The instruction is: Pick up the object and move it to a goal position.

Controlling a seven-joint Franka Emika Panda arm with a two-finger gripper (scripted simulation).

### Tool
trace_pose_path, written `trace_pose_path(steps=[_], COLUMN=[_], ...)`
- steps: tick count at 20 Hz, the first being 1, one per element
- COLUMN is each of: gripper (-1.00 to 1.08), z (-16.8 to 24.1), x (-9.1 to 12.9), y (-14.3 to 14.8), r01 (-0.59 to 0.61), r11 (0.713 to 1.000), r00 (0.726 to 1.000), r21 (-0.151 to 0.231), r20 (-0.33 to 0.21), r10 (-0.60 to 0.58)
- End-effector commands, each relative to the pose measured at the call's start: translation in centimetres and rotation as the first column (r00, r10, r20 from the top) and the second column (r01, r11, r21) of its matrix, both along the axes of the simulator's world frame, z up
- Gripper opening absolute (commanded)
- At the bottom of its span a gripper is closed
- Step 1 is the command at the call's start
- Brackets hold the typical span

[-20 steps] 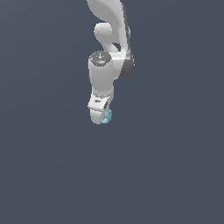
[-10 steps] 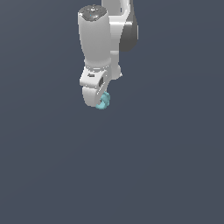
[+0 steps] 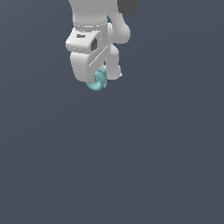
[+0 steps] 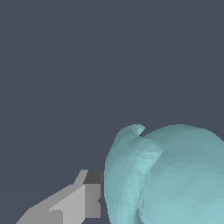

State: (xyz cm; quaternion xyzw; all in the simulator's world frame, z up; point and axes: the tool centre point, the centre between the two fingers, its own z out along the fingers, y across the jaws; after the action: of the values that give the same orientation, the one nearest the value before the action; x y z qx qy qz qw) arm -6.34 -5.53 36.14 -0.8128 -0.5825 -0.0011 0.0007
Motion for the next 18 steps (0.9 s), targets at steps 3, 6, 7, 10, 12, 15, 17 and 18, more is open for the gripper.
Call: trace_pose_path(steps=[3,6,7,10,12,15,17,18], gripper=[-1.00,-1.00,-1.00,-1.00,-1.00,-1.00,-1.00,-1.00], z=[4.6,7.4,8.2,10.3,11.4,12.8,13.5,13.8], x=[-0.1,-0.1,-0.1,0.0,0.0,0.1,0.1,0.2], y=[-0.5,-0.8,-0.9,-1.1,-1.2,-1.4,-1.5,-1.5], r01=[0.001,0.002,0.002,0.002,0.003,0.003,0.004,0.004], r11=[1.000,1.000,1.000,1.000,1.000,1.000,1.000,1.000], r00=[1.000,1.000,1.000,1.000,1.000,1.000,1.000,1.000], r21=[0.000,-0.001,-0.001,-0.001,-0.002,-0.002,-0.002,-0.002], r20=[-0.001,-0.001,-0.001,-0.001,-0.001,-0.001,-0.001,-0.001], r10=[-0.001,-0.002,-0.002,-0.002,-0.003,-0.003,-0.004,-0.004])
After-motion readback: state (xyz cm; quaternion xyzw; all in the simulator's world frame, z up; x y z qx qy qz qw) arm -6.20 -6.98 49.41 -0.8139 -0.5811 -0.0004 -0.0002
